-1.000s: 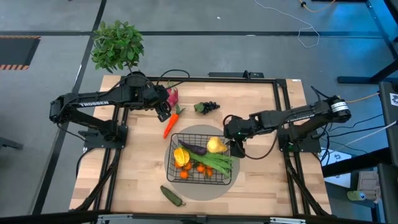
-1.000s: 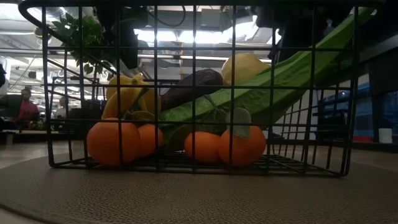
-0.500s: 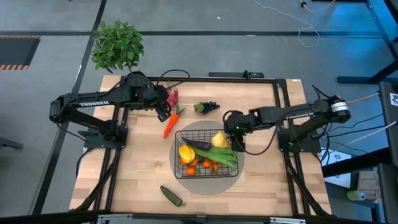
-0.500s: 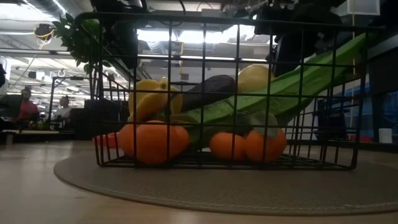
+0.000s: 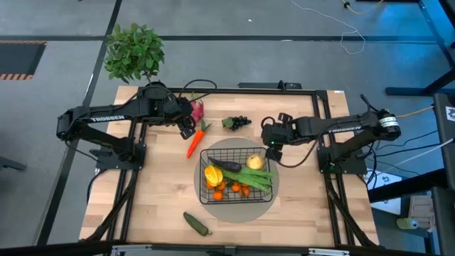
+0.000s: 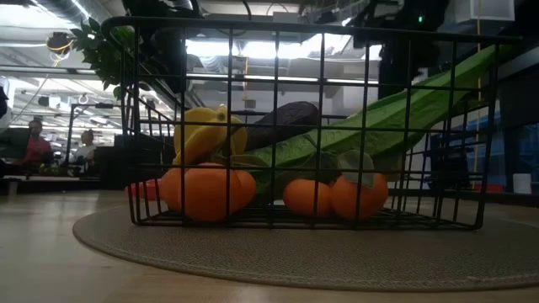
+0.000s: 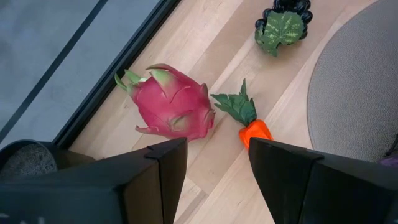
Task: Build produce basket
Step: Adjust the black basket
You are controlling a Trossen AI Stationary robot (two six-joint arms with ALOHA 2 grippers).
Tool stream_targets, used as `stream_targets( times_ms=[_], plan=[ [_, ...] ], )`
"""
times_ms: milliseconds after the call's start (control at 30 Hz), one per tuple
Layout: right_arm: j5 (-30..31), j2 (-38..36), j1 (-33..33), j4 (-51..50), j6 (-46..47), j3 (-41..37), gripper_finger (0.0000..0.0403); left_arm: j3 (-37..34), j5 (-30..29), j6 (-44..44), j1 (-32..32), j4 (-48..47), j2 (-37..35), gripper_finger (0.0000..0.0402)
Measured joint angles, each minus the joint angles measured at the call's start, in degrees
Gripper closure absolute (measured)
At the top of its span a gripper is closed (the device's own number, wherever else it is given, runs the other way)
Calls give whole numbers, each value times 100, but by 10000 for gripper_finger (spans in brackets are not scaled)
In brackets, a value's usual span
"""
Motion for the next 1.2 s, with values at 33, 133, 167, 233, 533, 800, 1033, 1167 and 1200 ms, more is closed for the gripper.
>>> stream_targets(
  times_ms=[33,133,167,233,533,800,1033,1167,1200],
  plan=[
    [57,0,-20,76,14,-67,248,0,0,0,1,1,0,240],
    [-49,1,-37,348,-116,-270,248,-1,-1,-4,0,1,0,240],
    [-143,2,-37,439,-203,-327,248,0,-1,-6,0,2,0,240],
    [-394,4,-37,626,-264,-389,248,0,-1,-17,0,2,0,240],
    [-883,4,-32,817,-262,-410,248,0,-1,-17,0,2,0,240],
    [-568,4,-44,827,-496,-411,248,0,-1,-15,0,2,0,240],
    [-1516,4,-223,1534,-951,-416,248,-1,-1,-15,0,2,0,240],
    [-835,4,-359,1570,-1557,-306,248,0,-4,-15,0,4,0,240],
    [-800,2,-447,1681,-1771,-269,248,0,-3,-13,0,4,0,240]
  ],
)
